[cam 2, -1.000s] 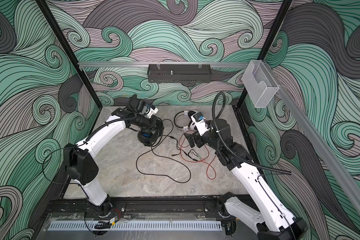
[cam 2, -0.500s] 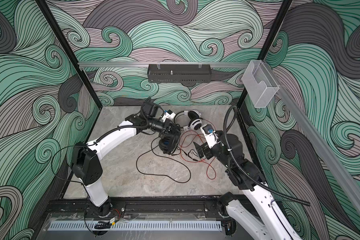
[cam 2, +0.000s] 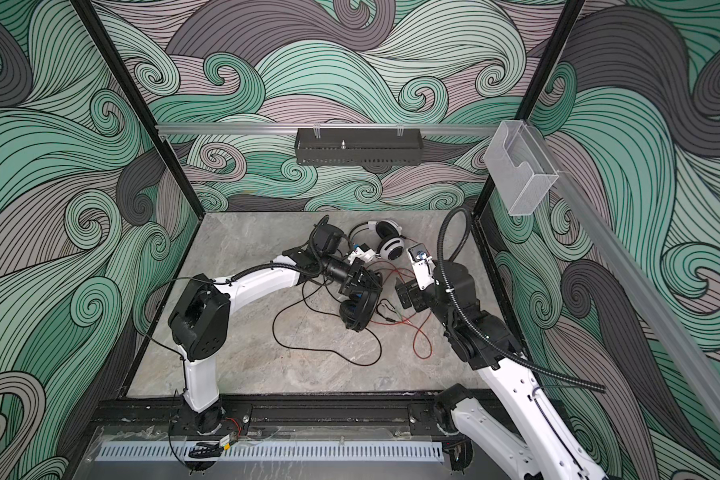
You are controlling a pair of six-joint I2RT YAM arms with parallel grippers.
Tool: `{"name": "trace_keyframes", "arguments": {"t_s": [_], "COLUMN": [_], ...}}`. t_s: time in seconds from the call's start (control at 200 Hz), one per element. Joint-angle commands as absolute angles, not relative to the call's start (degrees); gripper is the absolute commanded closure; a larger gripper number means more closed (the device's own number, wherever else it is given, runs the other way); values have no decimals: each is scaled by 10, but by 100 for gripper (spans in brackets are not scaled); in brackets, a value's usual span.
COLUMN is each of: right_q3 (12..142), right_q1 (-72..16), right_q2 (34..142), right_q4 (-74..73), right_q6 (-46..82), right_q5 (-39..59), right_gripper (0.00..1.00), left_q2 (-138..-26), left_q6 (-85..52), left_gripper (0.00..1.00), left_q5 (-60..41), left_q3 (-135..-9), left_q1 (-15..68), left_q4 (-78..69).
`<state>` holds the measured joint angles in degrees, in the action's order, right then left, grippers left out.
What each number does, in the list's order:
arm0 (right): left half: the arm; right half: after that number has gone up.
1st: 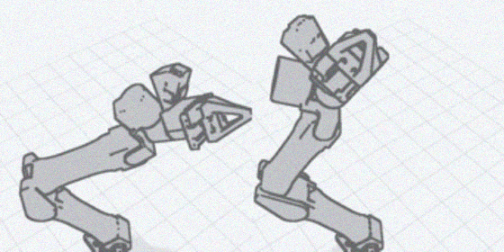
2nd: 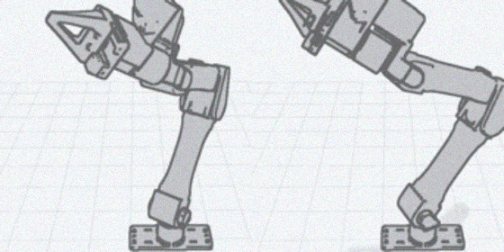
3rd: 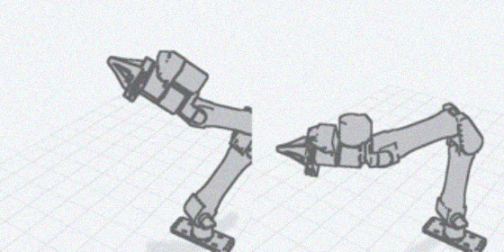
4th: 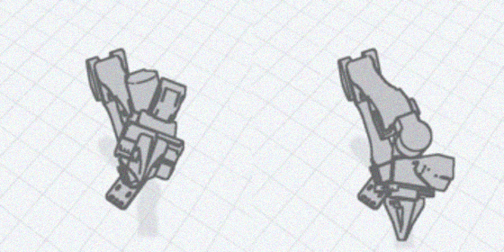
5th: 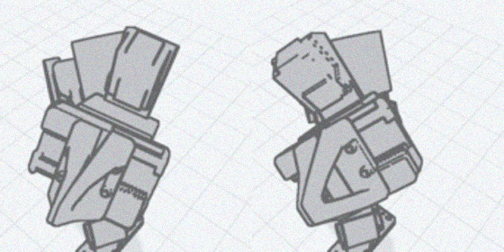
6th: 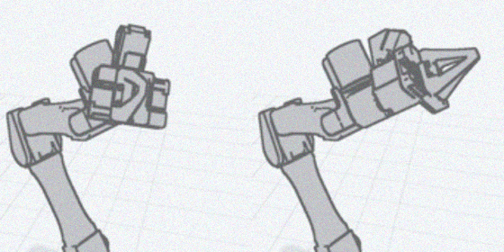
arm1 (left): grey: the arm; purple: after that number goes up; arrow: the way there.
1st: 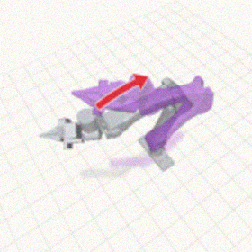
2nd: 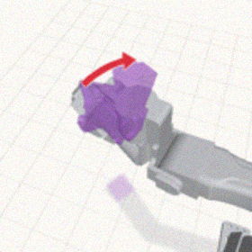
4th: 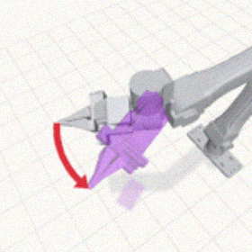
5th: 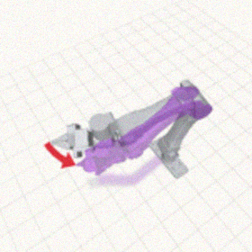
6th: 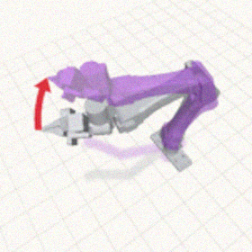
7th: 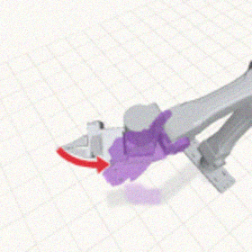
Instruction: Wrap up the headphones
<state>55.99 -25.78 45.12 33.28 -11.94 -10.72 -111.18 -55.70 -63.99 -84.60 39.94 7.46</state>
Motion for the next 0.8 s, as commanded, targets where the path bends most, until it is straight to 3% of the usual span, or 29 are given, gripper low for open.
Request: {"name": "trace_keyframes", "arguments": {"t_s": [0.0, 0.235, 0.345, 0.495, 0.796], "right_q3": [559, 566, 571, 578, 590], "right_q1": [-256, -256, -256, -255, -256], "right_q2": [445, 453, 459, 472, 490], "right_q4": [330, 325, 318, 311, 296], "right_q6": [-116, -116, -116, -118, -116], "right_q5": [-125, -120, -114, -109, -94], "right_gripper": [0, 0, 0, 0, 0], "left_q2": [-1126, -1112, -1100, -1083, -1063], "left_q6": [-564, -510, -477, -424, -326], "left_gripper": [100, 84, 68, 58, 25], "left_q5": [-665, -662, -663, -660, -655], "left_q3": [-814, -777, -767, -751, -711], "left_q1": [385, 339, 314, 274, 197], "left_q4": [42, 96, 133, 193, 290]}}
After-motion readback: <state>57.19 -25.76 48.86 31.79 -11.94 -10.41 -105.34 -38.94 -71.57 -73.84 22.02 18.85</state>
